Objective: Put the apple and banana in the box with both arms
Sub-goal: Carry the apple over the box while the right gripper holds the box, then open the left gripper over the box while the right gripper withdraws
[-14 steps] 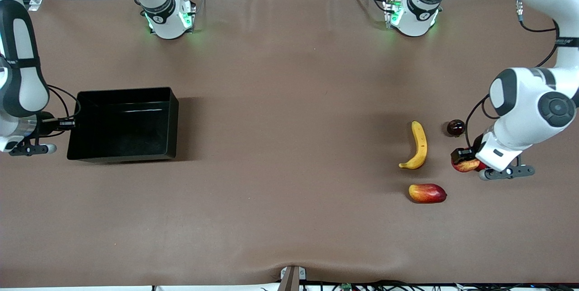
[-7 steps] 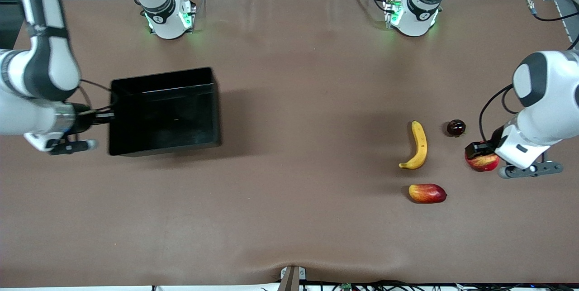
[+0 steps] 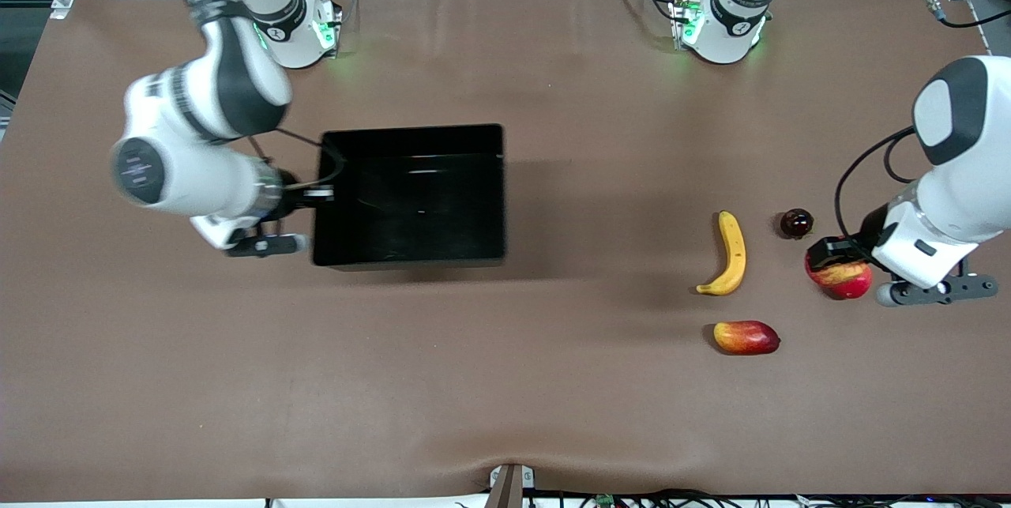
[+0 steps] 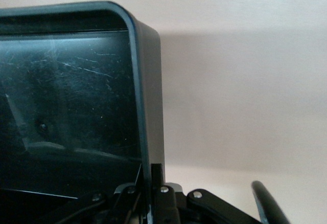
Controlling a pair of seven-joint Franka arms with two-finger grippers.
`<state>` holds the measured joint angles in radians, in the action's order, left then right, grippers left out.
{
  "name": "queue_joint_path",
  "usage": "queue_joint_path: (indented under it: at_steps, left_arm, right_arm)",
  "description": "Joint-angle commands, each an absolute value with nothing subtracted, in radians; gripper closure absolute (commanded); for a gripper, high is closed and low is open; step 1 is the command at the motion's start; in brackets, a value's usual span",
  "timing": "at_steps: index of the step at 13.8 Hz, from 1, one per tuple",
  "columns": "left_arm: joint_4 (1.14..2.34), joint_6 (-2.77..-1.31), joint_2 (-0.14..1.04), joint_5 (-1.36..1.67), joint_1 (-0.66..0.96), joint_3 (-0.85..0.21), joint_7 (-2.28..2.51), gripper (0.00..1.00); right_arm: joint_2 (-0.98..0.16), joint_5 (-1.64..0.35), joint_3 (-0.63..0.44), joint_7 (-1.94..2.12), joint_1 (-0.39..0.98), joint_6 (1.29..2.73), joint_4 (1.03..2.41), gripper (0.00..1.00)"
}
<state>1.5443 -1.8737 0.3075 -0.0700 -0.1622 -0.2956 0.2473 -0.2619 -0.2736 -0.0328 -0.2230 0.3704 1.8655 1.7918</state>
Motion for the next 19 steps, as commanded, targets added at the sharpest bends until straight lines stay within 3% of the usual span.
queue_joint_path:
  at_steps: [1, 5, 7, 10, 11, 12, 13, 16, 19]
  left_arm:
    - [1.548, -1.841, 0.285, -0.058, -0.166, -0.365, 0.352, 1.00]
    - [1.554, -1.830, 0.302, -0.063, -0.153, -0.477, 0.544, 1.00]
    - [1.565, -1.833, 0.325, -0.075, -0.080, -0.486, 0.619, 1.00]
    - [1.565, -1.845, 0.389, -0.159, 0.038, -0.486, 0.757, 1.00]
    - [1.565, -1.853, 0.420, -0.188, 0.081, -0.486, 0.809, 1.00]
    - [1.572, -1.880, 0.442, -0.195, 0.106, -0.486, 0.862, 1.00]
    - [1.597, -1.917, 0.452, -0.196, 0.124, -0.486, 0.896, 1.00]
    - [1.707, -2.047, 0.460, -0.196, 0.143, -0.488, 0.923, 1.00]
    - [1.744, -2.105, 0.526, -0.196, 0.189, -0.488, 0.991, 1.00]
  right_arm:
    - [-0.319, -0.319, -0.046, -0.325, 0.478, 1.981, 1.782, 1.00]
    - [-0.440, -0.363, -0.046, -0.382, 0.592, 2.147, 1.781, 1.00]
    - [-0.513, -0.438, -0.046, -0.390, 0.630, 2.239, 1.740, 1.00]
    - [-0.607, -0.447, -0.049, -0.510, 0.686, 2.261, 1.655, 1.00]
    - [-0.623, -0.440, -0.051, -0.517, 0.695, 2.261, 1.654, 0.83]
    - [-0.629, -0.443, -0.051, -0.520, 0.699, 2.261, 1.654, 0.21]
    - [-0.626, -0.440, -0.052, -0.514, 0.698, 2.260, 1.652, 0.00]
    - [-0.585, -0.443, -0.066, -0.509, 0.667, 2.176, 1.623, 0.00]
    - [-0.543, -0.439, -0.112, -0.509, 0.588, 1.851, 1.453, 0.00]
